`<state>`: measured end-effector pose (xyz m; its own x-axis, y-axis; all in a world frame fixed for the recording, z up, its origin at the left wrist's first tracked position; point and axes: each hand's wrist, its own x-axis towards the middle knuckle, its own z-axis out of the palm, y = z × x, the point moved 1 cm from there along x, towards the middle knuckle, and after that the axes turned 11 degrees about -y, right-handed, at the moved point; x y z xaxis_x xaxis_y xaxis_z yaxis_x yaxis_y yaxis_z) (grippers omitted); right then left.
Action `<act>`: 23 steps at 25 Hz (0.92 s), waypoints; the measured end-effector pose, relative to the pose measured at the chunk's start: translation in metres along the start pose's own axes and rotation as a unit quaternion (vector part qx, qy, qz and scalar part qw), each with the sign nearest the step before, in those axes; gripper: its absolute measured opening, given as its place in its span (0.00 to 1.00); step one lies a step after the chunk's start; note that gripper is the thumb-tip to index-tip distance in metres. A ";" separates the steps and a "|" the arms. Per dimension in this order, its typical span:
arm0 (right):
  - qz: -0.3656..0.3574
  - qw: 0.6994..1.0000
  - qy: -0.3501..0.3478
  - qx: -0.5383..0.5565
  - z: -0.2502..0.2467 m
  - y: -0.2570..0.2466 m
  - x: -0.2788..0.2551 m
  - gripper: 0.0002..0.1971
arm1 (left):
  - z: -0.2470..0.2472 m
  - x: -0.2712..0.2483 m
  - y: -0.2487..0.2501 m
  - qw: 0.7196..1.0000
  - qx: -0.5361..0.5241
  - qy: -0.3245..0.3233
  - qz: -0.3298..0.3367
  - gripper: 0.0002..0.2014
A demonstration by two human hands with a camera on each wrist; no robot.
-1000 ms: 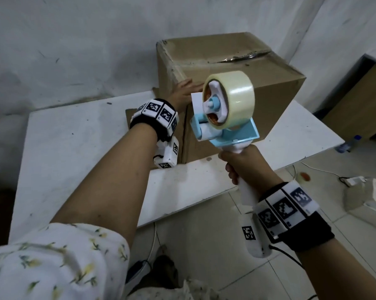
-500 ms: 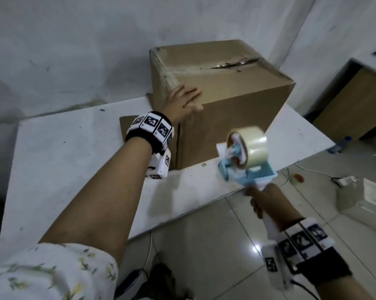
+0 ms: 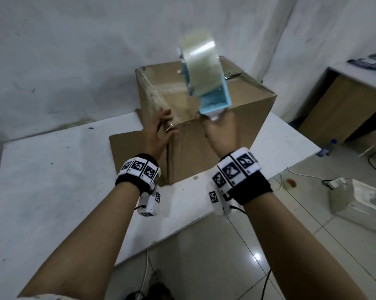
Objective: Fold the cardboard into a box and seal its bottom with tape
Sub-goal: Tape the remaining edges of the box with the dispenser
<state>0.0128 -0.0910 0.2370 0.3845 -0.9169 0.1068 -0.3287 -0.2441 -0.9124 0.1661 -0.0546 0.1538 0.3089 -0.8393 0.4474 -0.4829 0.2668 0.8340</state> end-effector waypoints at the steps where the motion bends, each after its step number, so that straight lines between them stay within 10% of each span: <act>1: -0.009 0.999 0.002 -0.033 0.008 0.000 0.006 0.21 | -0.003 0.000 0.001 1.000 -0.022 0.016 -0.006 0.18; 6: -0.027 0.983 -0.005 -0.179 0.045 0.006 0.028 0.24 | -0.004 0.000 0.008 0.993 -0.098 0.056 -0.038 0.17; 18: -0.029 0.992 -0.036 -0.118 0.049 0.020 0.039 0.22 | 0.009 -0.016 0.009 0.973 -0.110 0.195 -0.055 0.10; 23: -0.032 0.991 -0.052 -0.122 0.044 0.011 0.035 0.22 | -0.002 -0.014 0.011 0.984 -0.073 0.143 -0.074 0.08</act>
<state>0.0608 -0.1117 0.2128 0.4937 -0.8628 0.1092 -0.4939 -0.3815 -0.7814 0.1579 -0.0387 0.1576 0.5947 -0.7123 0.3727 -0.2985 0.2348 0.9251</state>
